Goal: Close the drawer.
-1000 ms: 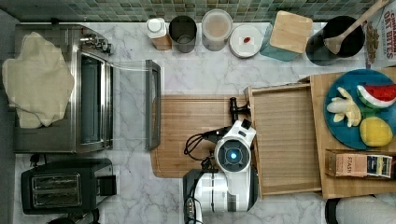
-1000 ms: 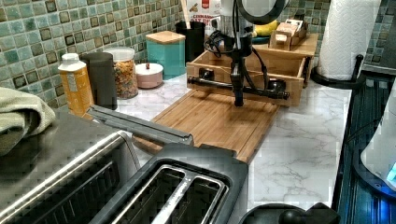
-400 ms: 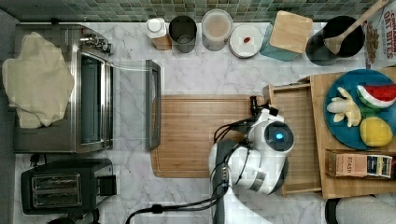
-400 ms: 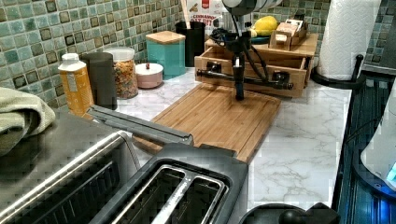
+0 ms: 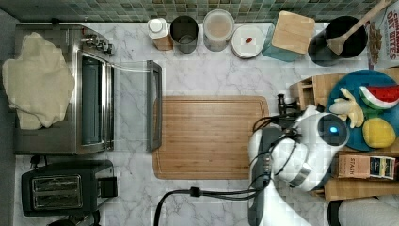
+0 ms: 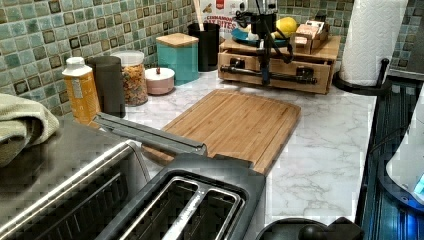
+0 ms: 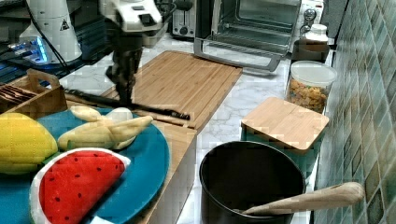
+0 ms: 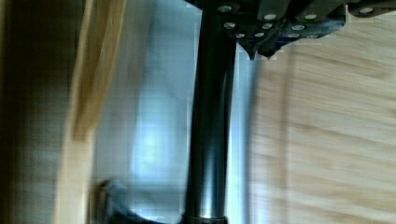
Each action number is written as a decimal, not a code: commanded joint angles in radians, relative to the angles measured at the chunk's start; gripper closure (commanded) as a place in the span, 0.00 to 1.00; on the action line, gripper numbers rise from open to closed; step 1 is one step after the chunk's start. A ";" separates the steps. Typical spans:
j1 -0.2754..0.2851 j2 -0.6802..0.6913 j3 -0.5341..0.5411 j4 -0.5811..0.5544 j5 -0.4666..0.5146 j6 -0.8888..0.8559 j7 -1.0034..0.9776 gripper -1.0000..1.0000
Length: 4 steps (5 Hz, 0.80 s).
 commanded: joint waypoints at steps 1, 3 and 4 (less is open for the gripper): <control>-0.110 0.161 -0.162 0.271 0.304 0.284 -0.452 1.00; 0.031 -0.030 -0.254 0.102 -0.005 0.243 -0.068 1.00; 0.011 -0.033 -0.234 0.102 -0.013 0.243 -0.061 1.00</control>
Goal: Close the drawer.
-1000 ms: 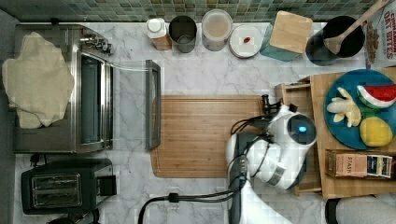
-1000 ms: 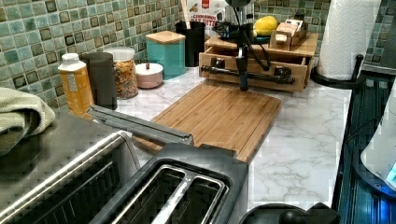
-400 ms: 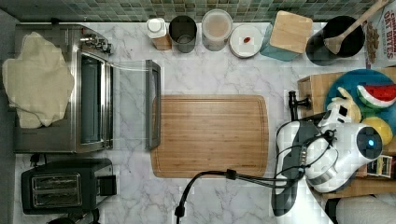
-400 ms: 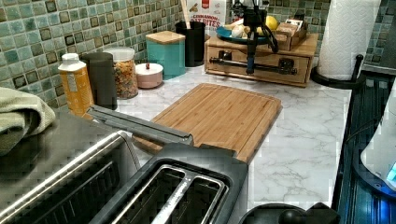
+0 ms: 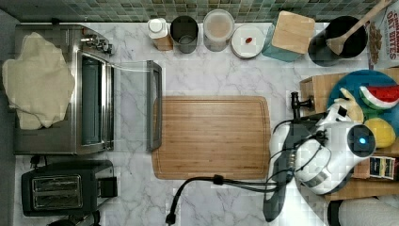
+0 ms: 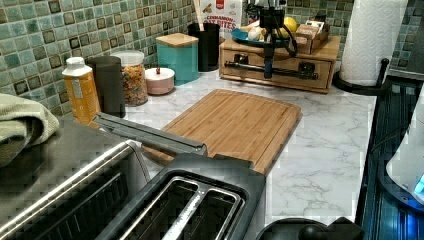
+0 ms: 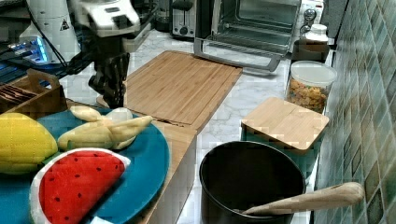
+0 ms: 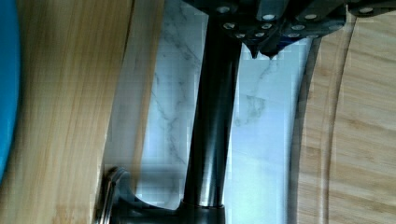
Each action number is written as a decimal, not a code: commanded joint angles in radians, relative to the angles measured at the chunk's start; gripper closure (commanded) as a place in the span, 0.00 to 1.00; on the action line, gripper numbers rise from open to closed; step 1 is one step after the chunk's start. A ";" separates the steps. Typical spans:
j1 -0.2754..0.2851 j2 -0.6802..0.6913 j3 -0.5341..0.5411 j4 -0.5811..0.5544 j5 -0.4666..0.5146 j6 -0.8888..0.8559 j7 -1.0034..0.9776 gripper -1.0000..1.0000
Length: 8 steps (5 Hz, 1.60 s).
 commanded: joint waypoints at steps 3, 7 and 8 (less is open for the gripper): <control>-0.025 -0.064 -0.141 0.083 -0.118 0.188 0.094 1.00; -0.017 -0.063 -0.149 0.083 -0.114 0.188 0.092 1.00; -0.018 -0.063 -0.148 0.083 -0.115 0.188 0.093 1.00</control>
